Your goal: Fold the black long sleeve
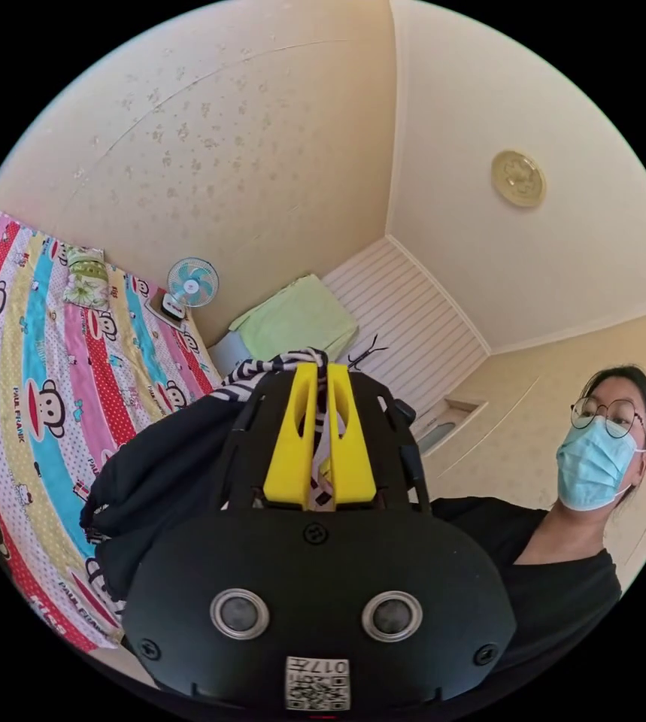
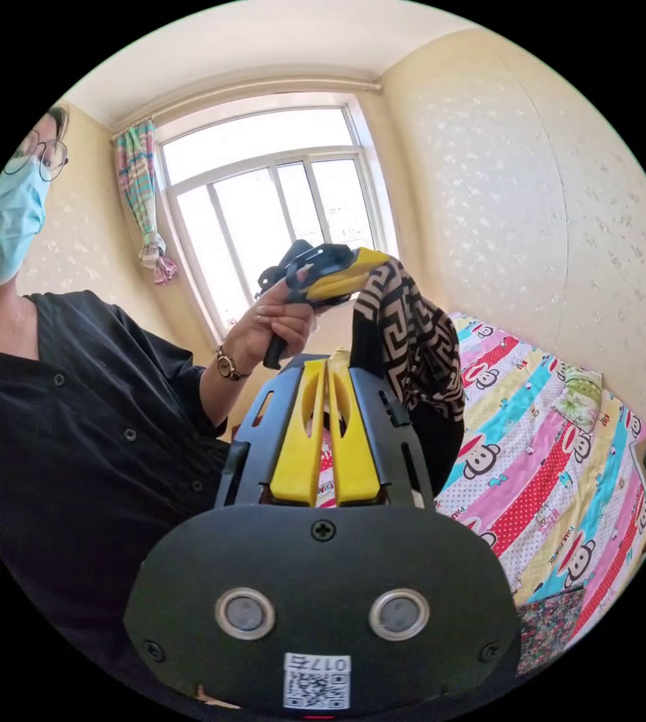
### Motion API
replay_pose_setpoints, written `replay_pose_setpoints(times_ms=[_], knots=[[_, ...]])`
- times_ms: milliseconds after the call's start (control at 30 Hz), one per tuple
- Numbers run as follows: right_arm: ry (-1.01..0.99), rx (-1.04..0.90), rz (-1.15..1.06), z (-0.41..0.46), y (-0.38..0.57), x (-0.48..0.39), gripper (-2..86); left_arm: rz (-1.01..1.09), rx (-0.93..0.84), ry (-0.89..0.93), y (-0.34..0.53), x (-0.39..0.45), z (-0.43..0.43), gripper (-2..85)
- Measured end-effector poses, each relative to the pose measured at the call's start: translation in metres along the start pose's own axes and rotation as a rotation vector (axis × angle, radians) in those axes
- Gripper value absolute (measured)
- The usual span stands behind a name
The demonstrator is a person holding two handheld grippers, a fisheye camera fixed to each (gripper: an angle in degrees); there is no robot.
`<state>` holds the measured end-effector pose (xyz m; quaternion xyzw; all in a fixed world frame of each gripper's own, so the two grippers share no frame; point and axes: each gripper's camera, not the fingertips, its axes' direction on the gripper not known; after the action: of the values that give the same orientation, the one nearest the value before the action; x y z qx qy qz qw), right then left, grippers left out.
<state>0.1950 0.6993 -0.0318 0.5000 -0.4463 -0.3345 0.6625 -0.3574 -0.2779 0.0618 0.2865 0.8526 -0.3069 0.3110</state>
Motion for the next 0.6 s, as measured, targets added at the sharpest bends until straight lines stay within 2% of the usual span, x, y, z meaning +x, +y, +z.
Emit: replay_pose_setpoints(times_ms=[67, 200, 267, 367, 433, 500, 600], knots=[[-0.052, 0.124, 0.056, 0.006, 0.006, 0.003, 1.8, -0.03, 0.004, -0.026, 0.008, 0.001, -0.005, 1.5], [-0.069, 0.228, 0.103, -0.002, 0.018, 0.021, 4.3, -0.04, -0.035, -0.062, 0.027, 0.016, -0.006, 0.8], [0.006, 0.182, 0.141, 0.0, 0.019, 0.024, 10.4, -0.015, -0.056, -0.019, 0.031, 0.026, -0.003, 0.6], [0.232, 0.189, 0.214, -0.008, 0.027, 0.024, 12.1, 0.016, -0.111, 0.085, 0.034, 0.041, 0.0, 0.5], [0.27, 0.226, 0.224, -0.018, 0.043, 0.032, 12.0, 0.05, -0.125, 0.135, 0.035, 0.051, -0.003, 0.5], [0.223, 0.197, 0.252, -0.021, 0.062, 0.052, 12.0, 0.092, -0.145, 0.238, 0.036, 0.064, -0.013, 0.5], [0.038, 0.068, 0.29, -0.005, 0.084, 0.091, 12.9, 0.131, -0.167, 0.427, 0.036, 0.077, -0.028, 0.4]])
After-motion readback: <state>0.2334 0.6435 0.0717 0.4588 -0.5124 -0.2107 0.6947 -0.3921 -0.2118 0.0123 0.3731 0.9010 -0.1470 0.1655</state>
